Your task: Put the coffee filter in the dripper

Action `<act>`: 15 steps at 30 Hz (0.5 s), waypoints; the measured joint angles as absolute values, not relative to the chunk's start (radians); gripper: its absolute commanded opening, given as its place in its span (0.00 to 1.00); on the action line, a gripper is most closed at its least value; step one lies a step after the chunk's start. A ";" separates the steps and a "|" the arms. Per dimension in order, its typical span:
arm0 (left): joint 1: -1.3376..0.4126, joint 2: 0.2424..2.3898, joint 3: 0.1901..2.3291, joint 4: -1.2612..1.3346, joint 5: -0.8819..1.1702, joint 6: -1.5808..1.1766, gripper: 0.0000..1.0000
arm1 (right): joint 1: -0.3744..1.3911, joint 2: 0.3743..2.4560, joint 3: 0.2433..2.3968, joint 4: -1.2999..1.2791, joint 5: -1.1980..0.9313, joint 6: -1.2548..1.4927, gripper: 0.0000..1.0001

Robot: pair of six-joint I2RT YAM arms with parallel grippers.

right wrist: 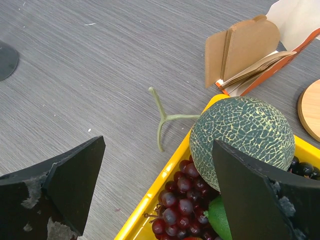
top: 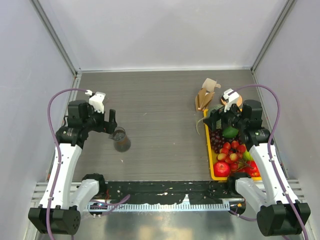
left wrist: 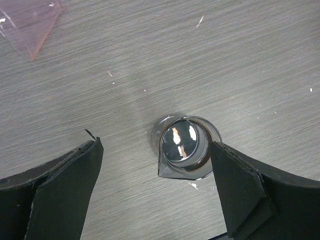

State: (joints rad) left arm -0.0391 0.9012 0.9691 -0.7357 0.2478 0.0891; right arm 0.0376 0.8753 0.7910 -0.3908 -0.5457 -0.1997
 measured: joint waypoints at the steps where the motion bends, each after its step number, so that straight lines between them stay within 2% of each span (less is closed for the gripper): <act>1: -0.039 0.904 0.972 -0.746 0.254 0.097 0.99 | 0.038 0.875 0.791 -0.391 -0.546 -0.204 0.96; 15: 0.131 0.912 1.054 -1.051 0.418 0.474 0.99 | 0.038 0.898 0.791 -0.417 -0.554 -0.235 0.95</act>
